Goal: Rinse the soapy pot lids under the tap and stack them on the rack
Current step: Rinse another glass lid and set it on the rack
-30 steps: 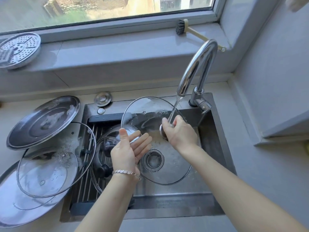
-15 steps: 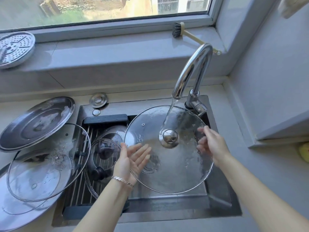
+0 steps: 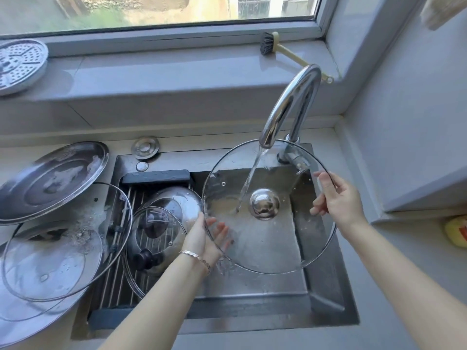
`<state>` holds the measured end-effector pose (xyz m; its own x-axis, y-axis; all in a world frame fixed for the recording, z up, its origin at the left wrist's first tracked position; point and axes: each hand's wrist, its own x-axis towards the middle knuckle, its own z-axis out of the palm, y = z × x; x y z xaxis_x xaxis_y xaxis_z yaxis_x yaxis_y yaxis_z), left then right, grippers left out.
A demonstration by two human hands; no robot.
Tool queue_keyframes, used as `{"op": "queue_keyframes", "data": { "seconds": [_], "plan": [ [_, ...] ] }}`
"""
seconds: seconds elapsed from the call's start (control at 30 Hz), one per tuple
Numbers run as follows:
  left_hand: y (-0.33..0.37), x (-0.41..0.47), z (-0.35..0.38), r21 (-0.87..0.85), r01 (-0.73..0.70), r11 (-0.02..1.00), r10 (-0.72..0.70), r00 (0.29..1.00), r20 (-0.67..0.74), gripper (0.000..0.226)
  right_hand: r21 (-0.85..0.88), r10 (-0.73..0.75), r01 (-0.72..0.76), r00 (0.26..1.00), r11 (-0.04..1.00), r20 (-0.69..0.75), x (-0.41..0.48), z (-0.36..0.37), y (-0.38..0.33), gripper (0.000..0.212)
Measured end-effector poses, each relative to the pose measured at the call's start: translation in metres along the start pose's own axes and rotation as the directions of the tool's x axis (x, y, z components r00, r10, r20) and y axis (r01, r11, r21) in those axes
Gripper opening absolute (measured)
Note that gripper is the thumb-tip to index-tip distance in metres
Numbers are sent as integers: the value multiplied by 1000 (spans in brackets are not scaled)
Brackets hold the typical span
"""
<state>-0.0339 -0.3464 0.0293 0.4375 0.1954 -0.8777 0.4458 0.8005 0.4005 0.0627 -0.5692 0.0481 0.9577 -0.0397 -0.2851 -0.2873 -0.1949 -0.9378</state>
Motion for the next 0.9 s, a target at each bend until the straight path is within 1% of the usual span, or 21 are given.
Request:
{"op": "queue_keyframes", "data": {
  "seconds": [0.07,0.13,0.2,0.23,0.27,0.33,0.4,0.47,0.53,0.6,0.67,0.73,0.8,0.87,0.9],
  "plan": [
    [14,-5,-3,3,-86,996,86,996,-8,35,51,58,-57,998,997,-21,0,8,13,22],
    [29,-11,-6,42,-180,983,182,983,-38,35,68,130,-128,991,989,-26,-1,22,28,25],
    [43,-19,-8,154,-252,955,267,959,-89,34,70,219,-219,976,973,10,-4,38,42,30],
    [49,-23,-9,217,-284,934,314,942,-119,33,72,287,-290,957,954,49,-7,49,48,31],
    [55,-29,-9,272,-320,908,367,919,-144,32,83,367,-374,925,924,96,-11,60,53,32],
    [62,-40,-8,367,-399,840,483,858,-174,30,134,508,-539,836,832,207,-21,81,60,34],
    [65,-51,-6,432,-490,757,598,786,-157,26,246,590,-674,734,697,338,-29,96,65,41],
    [64,-62,-4,465,-568,679,680,725,-106,24,336,633,-777,629,532,451,-31,100,71,50],
    [60,-69,-4,507,-615,604,735,676,-56,26,337,647,-835,550,435,528,-30,94,76,64],
    [53,-72,-5,522,-647,555,762,648,-6,31,320,645,-875,484,363,591,-29,82,77,80],
    [43,-71,-3,533,-671,515,780,625,35,38,319,620,-892,451,319,642,-28,67,76,85],
    [32,-69,-1,547,-692,472,804,592,54,47,321,578,-897,441,302,687,-28,50,76,79],
    [20,-65,0,532,-730,429,828,553,91,54,337,512,-903,428,266,744,-27,31,79,64],
    [11,-59,-2,479,-793,375,838,511,191,54,340,431,-910,413,239,803,-28,16,80,50],
    [8,-55,-6,452,-823,344,835,488,254,51,353,399,-903,426,245,812,-28,11,80,51]
  ]
}}
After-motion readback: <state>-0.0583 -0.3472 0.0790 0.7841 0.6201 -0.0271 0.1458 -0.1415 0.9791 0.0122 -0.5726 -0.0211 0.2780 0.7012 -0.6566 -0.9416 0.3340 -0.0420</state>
